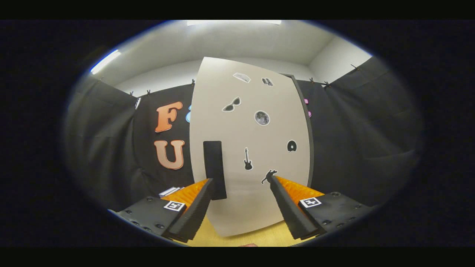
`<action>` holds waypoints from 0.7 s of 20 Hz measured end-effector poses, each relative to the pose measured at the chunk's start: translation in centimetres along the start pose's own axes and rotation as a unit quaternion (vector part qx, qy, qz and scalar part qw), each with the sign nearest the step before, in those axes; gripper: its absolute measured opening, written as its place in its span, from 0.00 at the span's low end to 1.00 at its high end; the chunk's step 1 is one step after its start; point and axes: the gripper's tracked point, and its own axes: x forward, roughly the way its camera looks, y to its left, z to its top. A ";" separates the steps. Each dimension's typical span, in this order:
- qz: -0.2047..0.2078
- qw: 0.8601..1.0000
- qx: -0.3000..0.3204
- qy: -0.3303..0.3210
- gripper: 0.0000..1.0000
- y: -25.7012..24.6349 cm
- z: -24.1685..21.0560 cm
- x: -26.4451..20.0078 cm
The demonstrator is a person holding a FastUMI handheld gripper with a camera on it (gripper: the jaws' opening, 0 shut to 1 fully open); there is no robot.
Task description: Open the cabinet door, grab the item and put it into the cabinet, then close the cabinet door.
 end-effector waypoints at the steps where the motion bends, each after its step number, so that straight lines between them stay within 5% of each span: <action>1: 0.002 1.000 0.001 0.004 0.97 0.2 -0.2 0.5; 14: -0.003 1.000 -0.004 0.023 0.97 2.6 -2.0 8.0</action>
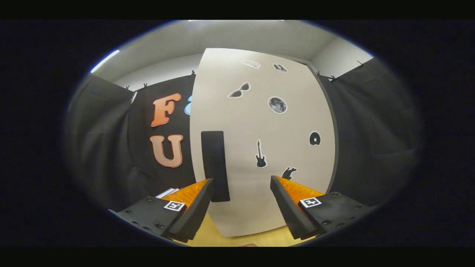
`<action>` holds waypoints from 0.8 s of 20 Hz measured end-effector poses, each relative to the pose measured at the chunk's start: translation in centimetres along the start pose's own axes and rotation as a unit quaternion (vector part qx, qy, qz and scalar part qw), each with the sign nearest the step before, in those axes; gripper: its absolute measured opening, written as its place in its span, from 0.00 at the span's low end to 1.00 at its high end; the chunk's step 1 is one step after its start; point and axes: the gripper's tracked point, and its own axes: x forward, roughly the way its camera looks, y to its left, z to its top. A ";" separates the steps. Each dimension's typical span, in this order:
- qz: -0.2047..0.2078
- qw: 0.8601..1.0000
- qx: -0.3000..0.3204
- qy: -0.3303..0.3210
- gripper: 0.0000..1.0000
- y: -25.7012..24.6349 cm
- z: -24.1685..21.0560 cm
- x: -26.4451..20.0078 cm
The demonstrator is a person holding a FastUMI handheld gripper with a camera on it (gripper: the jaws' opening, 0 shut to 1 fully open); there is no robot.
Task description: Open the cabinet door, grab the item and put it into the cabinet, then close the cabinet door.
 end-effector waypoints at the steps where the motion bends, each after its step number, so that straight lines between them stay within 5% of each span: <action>1: 0.000 1.000 -0.005 0.001 0.97 0.2 0.0 0.5; 16: 0.006 0.999 -0.015 0.036 0.96 0.9 -1.1 3.3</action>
